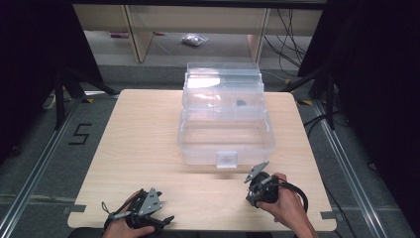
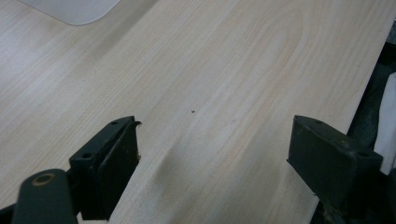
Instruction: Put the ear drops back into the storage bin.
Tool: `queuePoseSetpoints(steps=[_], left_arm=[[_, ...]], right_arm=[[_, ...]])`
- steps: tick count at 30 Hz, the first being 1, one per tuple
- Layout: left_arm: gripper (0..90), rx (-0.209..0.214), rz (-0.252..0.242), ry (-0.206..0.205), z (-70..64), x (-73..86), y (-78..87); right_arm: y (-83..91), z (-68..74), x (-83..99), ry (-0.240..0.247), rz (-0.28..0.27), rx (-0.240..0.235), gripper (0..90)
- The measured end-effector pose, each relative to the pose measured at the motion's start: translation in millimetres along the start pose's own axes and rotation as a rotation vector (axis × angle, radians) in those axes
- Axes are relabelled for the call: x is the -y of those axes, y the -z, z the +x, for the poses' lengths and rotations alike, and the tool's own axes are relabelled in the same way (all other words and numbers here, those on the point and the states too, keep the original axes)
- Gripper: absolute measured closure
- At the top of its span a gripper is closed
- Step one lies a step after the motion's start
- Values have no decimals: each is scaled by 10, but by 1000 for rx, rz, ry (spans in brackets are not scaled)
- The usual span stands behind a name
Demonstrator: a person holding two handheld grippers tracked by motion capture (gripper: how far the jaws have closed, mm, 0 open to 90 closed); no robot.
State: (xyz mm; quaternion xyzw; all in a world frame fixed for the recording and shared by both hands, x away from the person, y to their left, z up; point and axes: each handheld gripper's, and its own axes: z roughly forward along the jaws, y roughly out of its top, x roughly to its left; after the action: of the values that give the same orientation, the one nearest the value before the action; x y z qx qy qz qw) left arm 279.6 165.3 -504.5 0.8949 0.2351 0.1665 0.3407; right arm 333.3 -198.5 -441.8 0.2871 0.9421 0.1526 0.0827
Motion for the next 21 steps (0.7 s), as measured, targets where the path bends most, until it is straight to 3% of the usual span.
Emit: queuePoseSetpoints(steps=[5,6,11,14,15,17,21], left_arm=[[156,0,-6,1,0,1,0],[156,2,-5,20,-8,5,-4],[156,1,-2,1,1,0,0],[156,2,2,-1,1,1,-1],[156,1,0,1,1,0,0],[156,1,-1,20,-7,3,-3],[156,0,-1,17,-6,3,-1]], right_arm=[[40,-58,-49,11,-5,6,601],[44,-66,-56,-2,-4,17,601],[52,-126,-82,5,-9,-8,601],[79,-153,-97,-22,-10,-14,601],[89,-146,-100,-55,0,-20,601],[109,-215,-110,-9,-13,-9,601],[168,-252,-137,-33,-16,-15,601]])
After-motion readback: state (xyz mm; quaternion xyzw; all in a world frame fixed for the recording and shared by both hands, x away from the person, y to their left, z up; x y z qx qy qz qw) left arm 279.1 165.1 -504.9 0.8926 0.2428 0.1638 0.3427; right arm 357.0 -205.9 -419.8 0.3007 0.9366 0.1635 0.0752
